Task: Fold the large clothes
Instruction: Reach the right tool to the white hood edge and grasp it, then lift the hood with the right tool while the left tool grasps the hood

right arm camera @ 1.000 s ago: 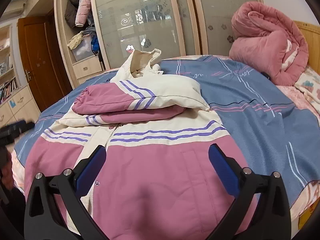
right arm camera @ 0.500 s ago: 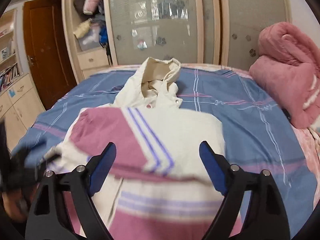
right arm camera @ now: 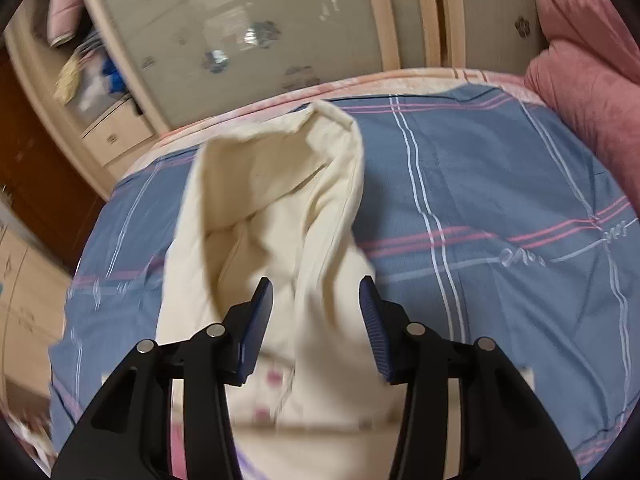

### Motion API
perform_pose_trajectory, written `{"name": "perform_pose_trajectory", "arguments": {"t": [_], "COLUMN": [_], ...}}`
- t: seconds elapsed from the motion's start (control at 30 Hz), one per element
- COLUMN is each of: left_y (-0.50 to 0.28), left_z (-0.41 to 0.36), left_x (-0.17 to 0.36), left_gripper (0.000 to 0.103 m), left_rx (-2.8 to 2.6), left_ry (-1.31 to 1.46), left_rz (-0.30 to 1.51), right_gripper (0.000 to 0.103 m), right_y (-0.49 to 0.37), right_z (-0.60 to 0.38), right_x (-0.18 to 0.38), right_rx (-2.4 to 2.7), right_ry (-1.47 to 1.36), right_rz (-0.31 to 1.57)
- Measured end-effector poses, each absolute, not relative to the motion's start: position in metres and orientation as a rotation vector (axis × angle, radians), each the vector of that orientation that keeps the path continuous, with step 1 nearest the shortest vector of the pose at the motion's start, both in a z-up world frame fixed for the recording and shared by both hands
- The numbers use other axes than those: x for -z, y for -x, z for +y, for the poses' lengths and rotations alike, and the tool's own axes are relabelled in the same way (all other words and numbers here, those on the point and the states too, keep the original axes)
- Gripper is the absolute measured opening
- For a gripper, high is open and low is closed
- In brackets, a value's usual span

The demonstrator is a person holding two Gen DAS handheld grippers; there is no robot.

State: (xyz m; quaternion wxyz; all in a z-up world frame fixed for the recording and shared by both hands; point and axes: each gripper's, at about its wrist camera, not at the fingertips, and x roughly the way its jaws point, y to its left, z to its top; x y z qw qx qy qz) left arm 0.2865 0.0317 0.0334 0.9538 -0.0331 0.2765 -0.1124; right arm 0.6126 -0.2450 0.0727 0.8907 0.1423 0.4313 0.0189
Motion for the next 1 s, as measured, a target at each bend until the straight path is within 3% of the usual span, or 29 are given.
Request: {"name": "perform_pose_trajectory", "arguments": {"t": [0.27, 0.4, 0.43, 0.77, 1.0], "left_y": [-0.295, -0.302, -0.303, -0.3, -0.294], "left_z": [0.047, 0.049, 0.049, 0.043, 0.035], "left_x": [-0.026, -0.018, -0.018, -0.02, -0.023], "left_gripper": [0.101, 0.101, 0.101, 0.101, 0.101], "left_rx": [0.225, 0.217, 0.218, 0.218, 0.227], "left_ry": [0.109, 0.118, 0.122, 0.106, 0.082], "left_rz": [0.569, 0.602, 0.605, 0.586, 0.563], "right_gripper": [0.046, 0.008, 0.006, 0.004, 0.004], "right_y": [-0.672, -0.677, -0.673, -0.563, -0.474], "right_z": [-0.252, -0.25, -0.249, -0.254, -0.281], "right_x": [-0.044, -0.043, -0.046, -0.107, -0.115], "right_rx": [0.048, 0.026, 0.017, -0.151, -0.191], "right_ry": [-0.299, -0.298, -0.286, -0.242, -0.268], "right_rz": [0.921, 0.885, 0.857, 0.594, 0.509]}}
